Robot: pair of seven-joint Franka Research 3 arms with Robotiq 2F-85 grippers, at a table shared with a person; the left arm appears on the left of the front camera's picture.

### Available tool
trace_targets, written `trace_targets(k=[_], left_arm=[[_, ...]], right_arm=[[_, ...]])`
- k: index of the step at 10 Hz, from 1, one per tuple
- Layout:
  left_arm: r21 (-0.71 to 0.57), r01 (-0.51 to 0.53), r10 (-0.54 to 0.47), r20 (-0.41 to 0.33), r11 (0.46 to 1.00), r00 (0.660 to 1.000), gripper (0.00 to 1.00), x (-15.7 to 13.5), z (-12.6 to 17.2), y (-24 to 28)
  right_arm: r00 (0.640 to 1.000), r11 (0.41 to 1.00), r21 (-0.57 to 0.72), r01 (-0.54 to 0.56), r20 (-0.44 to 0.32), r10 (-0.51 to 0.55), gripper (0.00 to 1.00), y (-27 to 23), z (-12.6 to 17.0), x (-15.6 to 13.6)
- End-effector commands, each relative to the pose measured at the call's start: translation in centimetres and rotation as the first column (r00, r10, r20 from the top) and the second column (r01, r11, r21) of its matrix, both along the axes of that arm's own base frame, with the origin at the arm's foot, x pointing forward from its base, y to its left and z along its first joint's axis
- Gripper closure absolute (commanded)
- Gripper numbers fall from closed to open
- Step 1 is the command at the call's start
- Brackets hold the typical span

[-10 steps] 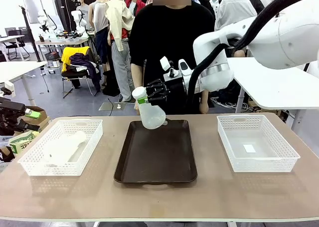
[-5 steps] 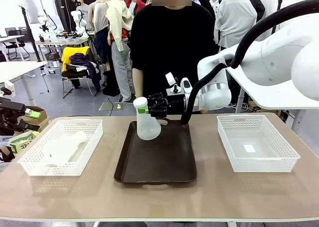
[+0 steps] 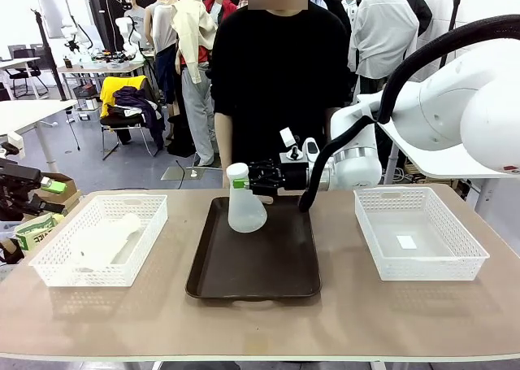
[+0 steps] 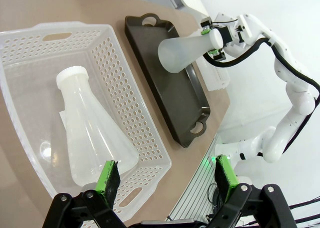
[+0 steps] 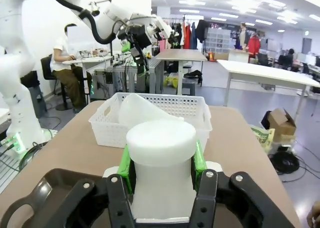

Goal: Prepare the laboratory tools.
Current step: Place the picked Big flask upright in the Handle tray as instructed by the person.

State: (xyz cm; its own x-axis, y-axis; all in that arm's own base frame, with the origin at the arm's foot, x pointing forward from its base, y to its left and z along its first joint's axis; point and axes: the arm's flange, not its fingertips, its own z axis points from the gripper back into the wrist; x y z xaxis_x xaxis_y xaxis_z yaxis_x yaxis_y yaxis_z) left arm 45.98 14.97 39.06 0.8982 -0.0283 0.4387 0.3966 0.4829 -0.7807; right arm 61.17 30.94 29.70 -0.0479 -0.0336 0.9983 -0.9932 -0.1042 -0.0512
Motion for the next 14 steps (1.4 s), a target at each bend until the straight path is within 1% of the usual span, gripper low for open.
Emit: trace_targets(k=[1,2,4,6,7,13,14], left_arm=[[0.005,0.003,-0.003,0.002,1.0,1.0,0.0,-0.1,0.2,0.1],[0.005,0.003,-0.003,0.002,1.0,1.0,0.0,-0.1,0.2,0.1],[0.005,0.003,-0.003,0.002,1.0,1.0,0.0,-0.1,0.2,0.1],[0.005,0.003,-0.003,0.002,1.0,1.0,0.0,-0.1,0.2,0.1],[0.005,0.003,-0.003,0.002,1.0,1.0,0.0,-0.1,0.2,0.1],[0.005,0.003,-0.003,0.002,1.0,1.0,0.0,-0.1,0.2,0.1],[0.005,0.003,-0.003,0.002,1.0,1.0,0.0,-0.1,0.2,0.1]], right_arm=[[1.0,1.0,0.013,0.015,-0.009,-0.014,1.0,0.2,-0.4,0.3],[1.0,1.0,0.004,0.011,-0.027,-0.011,0.87,0.2,-0.9,0.4],[1.0,1.0,0.0,0.008,-0.021,-0.008,0.48,0.2,-0.8,0.4],[1.0,0.999,-0.034,0.0,-0.015,-0.001,0.09,0.2,-0.4,0.5],[1.0,0.999,-0.045,-0.002,-0.016,0.002,0.0,0.3,-0.2,0.5],[0.999,0.993,-0.112,-0.022,-0.039,0.018,0.0,0.1,0.5,0.2],[0.998,0.987,-0.151,-0.051,-0.047,0.045,0.0,0.1,0.7,-0.1]])
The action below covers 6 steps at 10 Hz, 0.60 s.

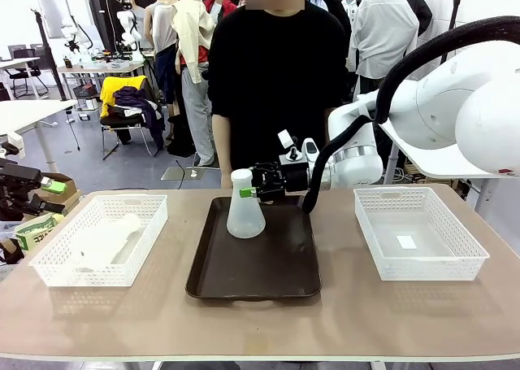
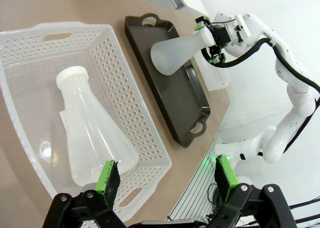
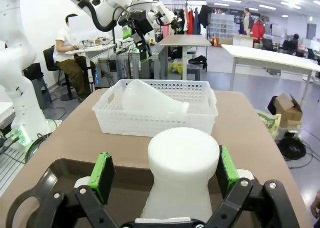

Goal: Prepare the laboratory tools.
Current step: Place the picked Big flask upright in the Handle tray as instructed by the person, then pick up the Big flask that the person points to.

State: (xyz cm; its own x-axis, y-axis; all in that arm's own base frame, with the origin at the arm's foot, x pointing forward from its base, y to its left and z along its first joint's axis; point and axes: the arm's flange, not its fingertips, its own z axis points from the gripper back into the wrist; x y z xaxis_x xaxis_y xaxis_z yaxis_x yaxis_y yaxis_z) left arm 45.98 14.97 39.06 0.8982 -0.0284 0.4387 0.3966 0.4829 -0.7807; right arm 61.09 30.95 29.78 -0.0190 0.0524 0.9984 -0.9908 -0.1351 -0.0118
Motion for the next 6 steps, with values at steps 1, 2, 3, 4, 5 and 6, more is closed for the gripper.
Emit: trace_targets(k=[1,2,3,4,5,6], left_arm=[[0.005,0.003,-0.003,0.002,1.0,1.0,0.0,-0.1,0.19,0.14],[0.005,0.003,-0.003,0.002,1.0,1.0,0.0,-0.1,0.19,0.14],[0.005,0.003,-0.003,0.002,1.0,1.0,0.0,-0.1,0.19,0.14],[0.005,0.003,-0.003,0.002,1.0,1.0,0.0,-0.1,0.19,0.14],[0.005,0.003,-0.003,0.002,1.0,1.0,0.0,-0.1,0.19,0.14],[0.005,0.003,-0.003,0.002,1.0,1.0,0.0,-0.1,0.19,0.14]], right_arm=[[1.0,0.997,-0.079,-0.022,-0.015,0.021,0.0,0.04,0.75,-0.16],[0.999,0.994,-0.11,-0.027,-0.037,0.023,0.0,0.06,0.8,-0.27],[1.0,1.0,-0.023,-0.014,-0.006,0.014,0.0,0.01,0.17,-0.12],[1.0,1.0,-0.023,-0.014,-0.006,0.014,0.0,0.01,0.17,-0.12],[1.0,1.0,-0.023,-0.014,-0.006,0.014,0.0,0.01,0.17,-0.12],[1.0,1.0,-0.023,-0.014,-0.006,0.014,0.0,0.01,0.17,-0.12]])
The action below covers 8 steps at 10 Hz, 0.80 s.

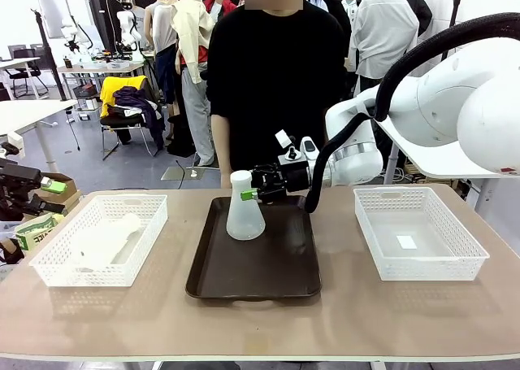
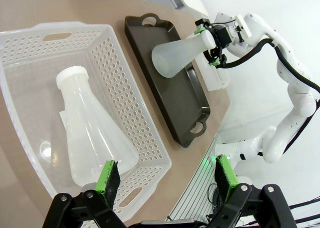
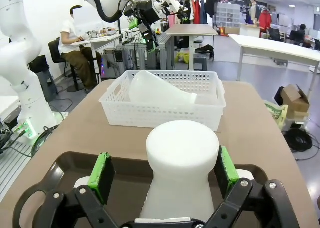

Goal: Prepare the laboratory tools.
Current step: Pick up the Big flask that the person points to.

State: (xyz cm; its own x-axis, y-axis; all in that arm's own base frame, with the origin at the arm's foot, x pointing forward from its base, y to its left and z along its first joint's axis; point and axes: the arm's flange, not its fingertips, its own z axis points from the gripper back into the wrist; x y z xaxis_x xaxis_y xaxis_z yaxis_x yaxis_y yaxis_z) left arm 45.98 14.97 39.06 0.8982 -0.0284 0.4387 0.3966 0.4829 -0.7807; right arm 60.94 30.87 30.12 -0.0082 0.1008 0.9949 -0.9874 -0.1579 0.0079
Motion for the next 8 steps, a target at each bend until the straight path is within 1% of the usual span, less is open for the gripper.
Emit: trace_targets(k=[1,5,6,7,8], left_arm=[[0.005,0.003,-0.003,0.002,1.0,1.0,0.0,-0.1,0.2,0.1],[0.005,0.003,-0.003,0.002,1.0,1.0,0.0,-0.1,0.2,0.1],[0.005,0.003,-0.003,0.002,1.0,1.0,0.0,-0.1,0.2,0.1],[0.005,0.003,-0.003,0.002,1.0,1.0,0.0,-0.1,0.2,0.1],[0.005,0.003,-0.003,0.002,1.0,1.0,0.0,-0.1,0.2,0.1]], right_arm=[[1.0,1.0,0.026,0.009,0.007,-0.009,0.0,0.1,-0.2,0.0],[1.0,1.0,0.026,0.009,0.007,-0.009,0.0,0.1,-0.2,0.0],[1.0,1.0,0.0,0.0,0.001,0.0,0.0,0.0,0.0,0.0],[1.0,1.0,-0.024,-0.006,0.006,0.006,0.0,-0.7,1.2,-0.4],[1.0,0.997,-0.08,0.017,0.014,-0.015,0.0,-1.9,2.7,-0.9]])
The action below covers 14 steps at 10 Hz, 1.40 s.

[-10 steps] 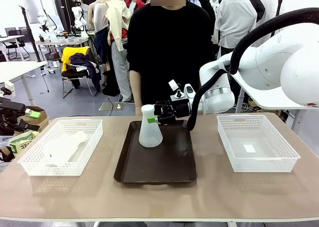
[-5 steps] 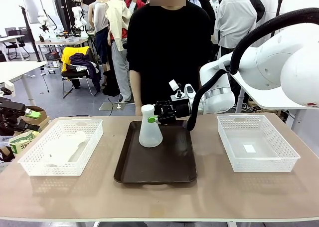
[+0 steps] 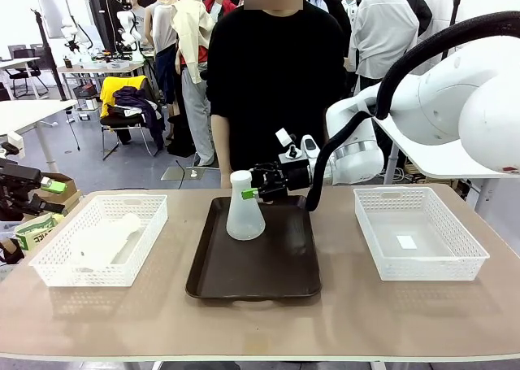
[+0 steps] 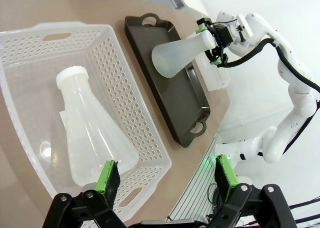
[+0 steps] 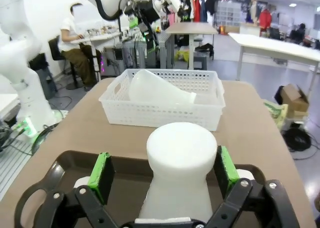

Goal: Prepare the laboratory tools.
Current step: Pick up the Big flask that the person points to.

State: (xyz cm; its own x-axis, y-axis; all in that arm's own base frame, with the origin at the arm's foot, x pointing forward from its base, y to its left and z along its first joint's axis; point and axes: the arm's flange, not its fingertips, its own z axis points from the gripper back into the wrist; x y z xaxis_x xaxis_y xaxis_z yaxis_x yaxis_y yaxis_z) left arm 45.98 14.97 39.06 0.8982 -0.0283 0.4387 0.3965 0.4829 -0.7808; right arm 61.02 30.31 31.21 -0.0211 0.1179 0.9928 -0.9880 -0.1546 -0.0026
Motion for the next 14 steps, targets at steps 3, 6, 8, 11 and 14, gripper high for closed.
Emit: trace_targets(k=[3,6,8,11,14], left_arm=[[0.005,0.003,-0.003,0.002,1.0,1.0,0.0,-0.1,0.2,0.1],[0.005,0.003,-0.003,0.002,1.0,1.0,0.0,-0.1,0.2,0.1],[0.005,0.003,-0.003,0.002,1.0,1.0,0.0,-0.1,0.2,0.1],[0.005,0.003,-0.003,0.002,1.0,1.0,0.0,-0.1,0.2,0.1],[0.005,0.003,-0.003,0.002,1.0,1.0,0.0,-0.1,0.2,0.1]], right_arm=[[0.991,0.98,-0.146,0.133,-0.002,-0.135,0.0,-7.6,5.1,-2.3],[0.956,0.916,-0.282,0.286,0.013,-0.294,0.0,-15.0,9.3,-6.0],[0.913,0.855,-0.353,0.379,-0.006,-0.407,0.0,-20.1,11.6,-9.0],[0.832,0.797,-0.315,0.516,-0.041,-0.554,0.0,-26.5,11.6,-12.8],[0.811,0.798,-0.251,0.548,-0.076,-0.581,0.0,-29.1,10.1,-14.2]])
